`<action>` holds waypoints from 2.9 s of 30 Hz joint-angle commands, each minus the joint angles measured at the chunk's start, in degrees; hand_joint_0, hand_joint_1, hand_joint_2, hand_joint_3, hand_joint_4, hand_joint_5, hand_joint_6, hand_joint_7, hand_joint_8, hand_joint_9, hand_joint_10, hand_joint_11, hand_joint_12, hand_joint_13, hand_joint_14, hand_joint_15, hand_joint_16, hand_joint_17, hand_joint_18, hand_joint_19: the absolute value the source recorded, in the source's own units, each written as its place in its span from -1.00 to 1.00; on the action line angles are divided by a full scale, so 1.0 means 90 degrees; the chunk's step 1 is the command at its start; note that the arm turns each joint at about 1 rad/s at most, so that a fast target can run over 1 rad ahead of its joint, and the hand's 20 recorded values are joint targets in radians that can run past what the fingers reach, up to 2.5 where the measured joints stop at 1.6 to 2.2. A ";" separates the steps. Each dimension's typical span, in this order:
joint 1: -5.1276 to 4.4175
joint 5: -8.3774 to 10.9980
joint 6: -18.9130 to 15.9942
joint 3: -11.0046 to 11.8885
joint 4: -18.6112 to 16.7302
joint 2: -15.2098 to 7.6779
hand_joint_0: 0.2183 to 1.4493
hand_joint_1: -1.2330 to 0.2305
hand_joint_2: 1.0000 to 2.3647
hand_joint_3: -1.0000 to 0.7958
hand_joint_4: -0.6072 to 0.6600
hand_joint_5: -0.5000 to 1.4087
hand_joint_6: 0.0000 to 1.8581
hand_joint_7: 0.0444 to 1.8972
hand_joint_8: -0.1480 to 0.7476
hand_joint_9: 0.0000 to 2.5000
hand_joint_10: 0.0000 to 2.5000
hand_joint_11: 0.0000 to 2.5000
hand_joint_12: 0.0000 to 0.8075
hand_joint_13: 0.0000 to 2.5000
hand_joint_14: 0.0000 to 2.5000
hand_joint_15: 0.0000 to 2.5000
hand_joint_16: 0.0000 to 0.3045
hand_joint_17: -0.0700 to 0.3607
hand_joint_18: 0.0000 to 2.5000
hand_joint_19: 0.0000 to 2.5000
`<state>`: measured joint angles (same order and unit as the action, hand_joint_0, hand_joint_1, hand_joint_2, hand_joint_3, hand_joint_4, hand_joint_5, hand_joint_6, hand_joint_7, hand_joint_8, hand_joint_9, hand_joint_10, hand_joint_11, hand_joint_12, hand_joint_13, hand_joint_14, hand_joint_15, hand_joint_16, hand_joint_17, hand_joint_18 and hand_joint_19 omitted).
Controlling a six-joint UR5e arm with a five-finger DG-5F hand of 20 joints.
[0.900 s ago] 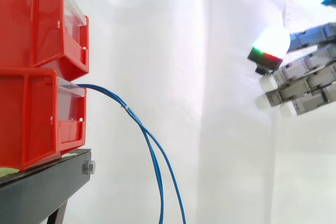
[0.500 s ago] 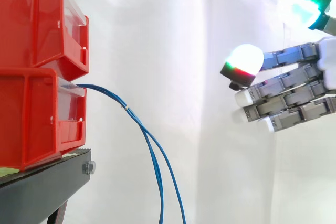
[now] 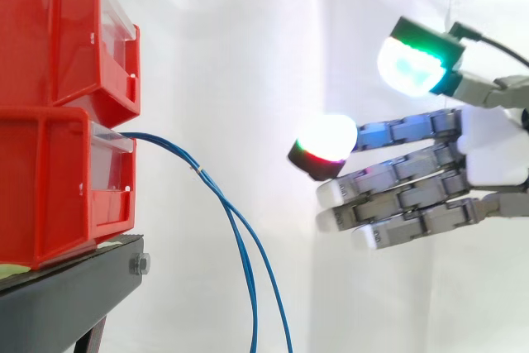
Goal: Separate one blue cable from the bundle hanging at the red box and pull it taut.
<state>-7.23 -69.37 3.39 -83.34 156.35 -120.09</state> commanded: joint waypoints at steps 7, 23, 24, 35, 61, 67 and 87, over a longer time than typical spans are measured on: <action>-0.0085 -0.0027 -0.0201 0.0822 -0.0067 -0.0973 -0.54 -0.16 -1.00 -0.44 0.29 -0.71 -0.46 -0.10 -0.09 -0.58 -0.99 -0.73 -0.21 -0.76 -1.00 -0.97 -0.68 -0.16 -0.73 -0.84; -0.0241 -0.0359 -0.0357 0.1604 -0.0136 -0.1803 -0.55 -0.12 -1.00 -0.44 0.33 -0.70 -0.46 -0.09 -0.06 -0.54 -0.99 -0.69 -0.19 -0.71 -1.00 -0.95 -0.68 -0.17 -0.70 -0.82; -0.0251 -0.0359 -0.0357 0.1594 -0.0145 -0.1813 -0.55 -0.12 -1.00 -0.44 0.33 -0.70 -0.46 -0.09 -0.06 -0.54 -0.99 -0.70 -0.19 -0.71 -1.00 -0.94 -0.68 -0.17 -0.70 -0.82; -0.0320 -0.0359 -0.0386 0.1594 0.0031 -0.1803 -0.54 -0.11 -1.00 -0.44 0.40 -0.67 -0.46 -0.05 -0.03 -0.47 -0.99 -0.66 -0.20 -0.66 -1.00 -0.91 -0.69 -0.19 -0.67 -0.81; -0.0349 -0.0515 -0.0435 0.1594 -0.0331 -0.1803 -0.46 -0.16 -0.99 -0.40 0.41 -0.64 -0.46 0.04 -0.05 -0.39 -0.99 -0.62 -0.23 -0.60 -0.99 -0.86 -0.73 -0.25 -0.63 -0.78; -0.0339 -0.0632 -0.0562 0.1594 -0.0370 -0.1803 -0.46 -0.15 -0.99 -0.39 0.41 -0.63 -0.46 0.05 -0.05 -0.38 -0.99 -0.61 -0.23 -0.59 -0.99 -0.86 -0.74 -0.26 -0.63 -0.78; -0.0154 -0.0925 -0.0757 0.1760 -0.0360 -0.1803 -0.44 -0.14 -0.99 -0.37 0.38 -0.62 -0.46 0.12 -0.04 -0.36 -0.99 -0.60 -0.24 -0.58 -0.99 -0.85 -0.75 -0.27 -0.62 -0.77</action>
<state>-8.91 -77.28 -3.38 -68.14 153.07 -136.30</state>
